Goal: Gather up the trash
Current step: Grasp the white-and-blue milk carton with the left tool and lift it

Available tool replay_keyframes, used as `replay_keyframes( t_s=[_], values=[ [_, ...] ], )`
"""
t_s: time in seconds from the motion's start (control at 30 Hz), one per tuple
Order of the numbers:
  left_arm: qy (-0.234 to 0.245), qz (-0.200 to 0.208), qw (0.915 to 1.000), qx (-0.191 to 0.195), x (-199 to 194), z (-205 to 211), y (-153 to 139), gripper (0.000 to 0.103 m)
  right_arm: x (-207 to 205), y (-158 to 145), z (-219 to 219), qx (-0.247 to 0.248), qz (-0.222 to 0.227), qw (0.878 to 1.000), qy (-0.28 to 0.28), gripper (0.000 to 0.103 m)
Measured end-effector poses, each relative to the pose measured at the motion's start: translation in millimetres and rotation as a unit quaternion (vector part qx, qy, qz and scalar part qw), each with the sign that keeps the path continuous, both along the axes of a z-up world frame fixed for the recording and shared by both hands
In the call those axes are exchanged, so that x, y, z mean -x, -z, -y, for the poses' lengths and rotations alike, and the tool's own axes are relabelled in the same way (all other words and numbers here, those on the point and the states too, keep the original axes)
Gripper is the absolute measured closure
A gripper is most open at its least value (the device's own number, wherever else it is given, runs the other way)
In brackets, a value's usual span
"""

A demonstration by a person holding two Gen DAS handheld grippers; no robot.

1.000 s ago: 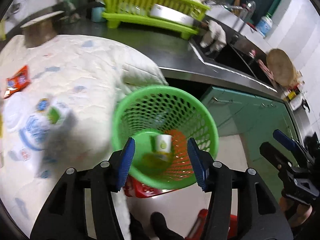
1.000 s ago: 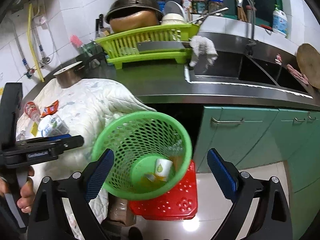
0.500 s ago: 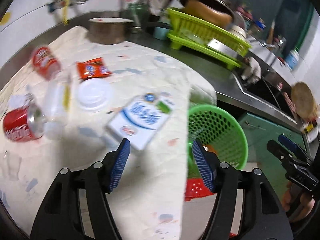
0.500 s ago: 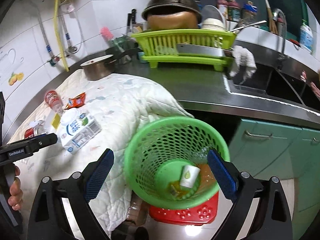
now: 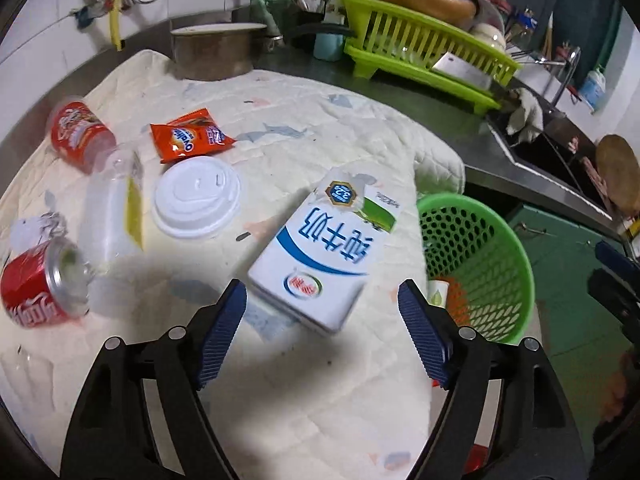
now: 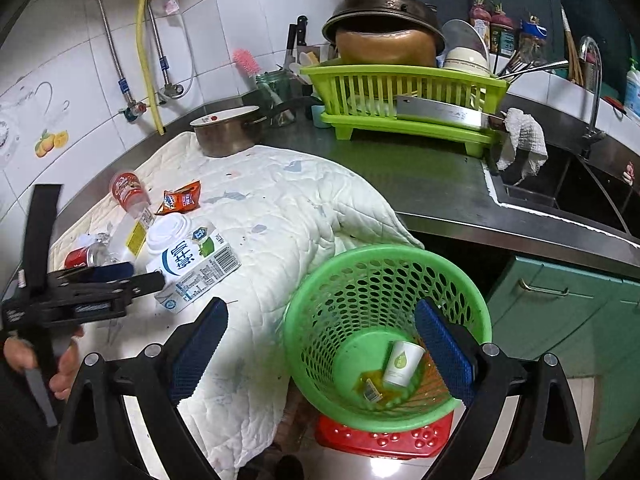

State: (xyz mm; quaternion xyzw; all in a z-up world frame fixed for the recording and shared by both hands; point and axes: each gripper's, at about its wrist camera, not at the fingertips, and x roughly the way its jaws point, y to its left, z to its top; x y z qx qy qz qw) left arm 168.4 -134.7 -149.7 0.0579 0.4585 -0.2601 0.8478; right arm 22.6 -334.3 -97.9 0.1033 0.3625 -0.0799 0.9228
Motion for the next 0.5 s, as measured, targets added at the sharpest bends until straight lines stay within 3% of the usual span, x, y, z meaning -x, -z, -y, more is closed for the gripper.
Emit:
replay_keyframes(
  t_s=[0.17, 0.33, 0.5],
  values=[
    [0.015, -0.001, 0.9998, -0.009, -12, 9, 9, 0.017, -4, 2, -1, -0.001, -0.003, 1.000, -0.003, 0.012],
    [0.014, 0.006, 0.9993, -0.033, -21, 15, 15, 0.017, -7, 4, -4, 0.000, -0.008, 1.000, -0.005, 0.012],
    [0.008, 0.006, 0.9998, -0.014, -26, 8, 11, 0.017, -9, 4, -5, 0.001, -0.007, 1.000, -0.005, 0.012]
  ],
)
